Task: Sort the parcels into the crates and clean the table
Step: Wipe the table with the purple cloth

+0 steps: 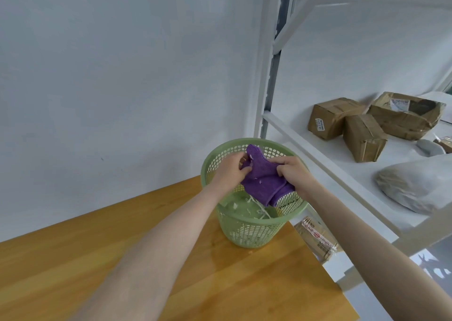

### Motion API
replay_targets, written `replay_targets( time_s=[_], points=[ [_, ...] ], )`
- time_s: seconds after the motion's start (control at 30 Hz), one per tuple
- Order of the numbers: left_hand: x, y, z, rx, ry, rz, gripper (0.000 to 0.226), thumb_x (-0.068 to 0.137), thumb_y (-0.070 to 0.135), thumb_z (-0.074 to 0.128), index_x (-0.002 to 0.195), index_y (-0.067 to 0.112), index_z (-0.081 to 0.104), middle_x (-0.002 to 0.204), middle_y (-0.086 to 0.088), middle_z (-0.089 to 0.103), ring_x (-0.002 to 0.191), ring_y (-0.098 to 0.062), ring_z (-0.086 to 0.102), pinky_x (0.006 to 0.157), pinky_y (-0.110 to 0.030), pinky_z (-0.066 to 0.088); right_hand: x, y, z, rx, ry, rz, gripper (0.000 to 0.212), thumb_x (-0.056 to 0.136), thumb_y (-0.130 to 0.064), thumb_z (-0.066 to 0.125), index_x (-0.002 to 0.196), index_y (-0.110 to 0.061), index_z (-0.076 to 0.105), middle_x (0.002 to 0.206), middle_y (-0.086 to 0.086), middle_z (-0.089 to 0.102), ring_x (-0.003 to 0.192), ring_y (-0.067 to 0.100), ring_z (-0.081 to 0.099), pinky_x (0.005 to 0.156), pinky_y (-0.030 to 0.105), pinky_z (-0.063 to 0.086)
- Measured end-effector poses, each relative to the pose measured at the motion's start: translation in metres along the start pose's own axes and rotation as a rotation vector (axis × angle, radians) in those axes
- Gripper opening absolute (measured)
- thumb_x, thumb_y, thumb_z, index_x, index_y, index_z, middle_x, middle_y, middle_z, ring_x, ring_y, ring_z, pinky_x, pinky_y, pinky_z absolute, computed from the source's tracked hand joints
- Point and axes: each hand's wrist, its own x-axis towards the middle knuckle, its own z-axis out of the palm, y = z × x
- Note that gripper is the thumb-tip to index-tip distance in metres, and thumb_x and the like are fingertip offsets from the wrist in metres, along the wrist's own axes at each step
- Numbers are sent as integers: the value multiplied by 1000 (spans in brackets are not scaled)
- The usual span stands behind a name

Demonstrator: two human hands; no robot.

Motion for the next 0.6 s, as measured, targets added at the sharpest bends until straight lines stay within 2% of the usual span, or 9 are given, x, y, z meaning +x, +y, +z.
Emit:
replay_targets(
  time_s=[0.17,0.3,0.4,0.47,0.53,0.6],
  points=[
    [-3,-4,-1,21,-4,26,15,82,16,70,94,8,72,92,-6,66,81,-19,59,74,-30,44,0,2,2,-79,-61,-53,53,82,17,31,88,-21,67,78,-2,64,58,13,55,45,16,44],
    [-5,-2,-1,-8,21,30,6,81,11,69,85,8,73,84,-3,67,79,-17,59,74,-29,45,3,4,3,-121,-89,-68,51,81,17,30,90,-16,68,78,-3,64,62,12,55,46,14,45],
    [-6,-2,-2,-15,17,-1,8,85,12,67,77,10,70,81,1,67,74,-13,58,71,-24,43,8,9,3,-114,-15,-35,53,80,16,30,96,-14,70,87,2,65,67,15,57,46,16,46],
    [-7,-3,-4,55,11,-36,11,87,15,64,78,12,69,83,2,68,76,-11,59,70,-24,45,12,14,-1,-83,59,5,57,78,15,28,103,-11,72,93,9,66,71,21,59,45,19,47],
    [-8,-6,-9,205,-5,-78,14,89,19,63,76,14,67,82,2,69,72,-10,59,65,-24,44,16,18,-5,-88,113,33,60,76,14,27,106,-12,72,99,12,66,79,27,61,50,23,49],
    [-10,-9,-12,322,-63,-124,27,87,28,67,64,14,60,66,1,63,57,-9,53,59,-24,42,19,23,-8,-112,150,40,60,75,12,28,107,-14,72,107,14,67,91,33,62,59,28,51]
  ],
)
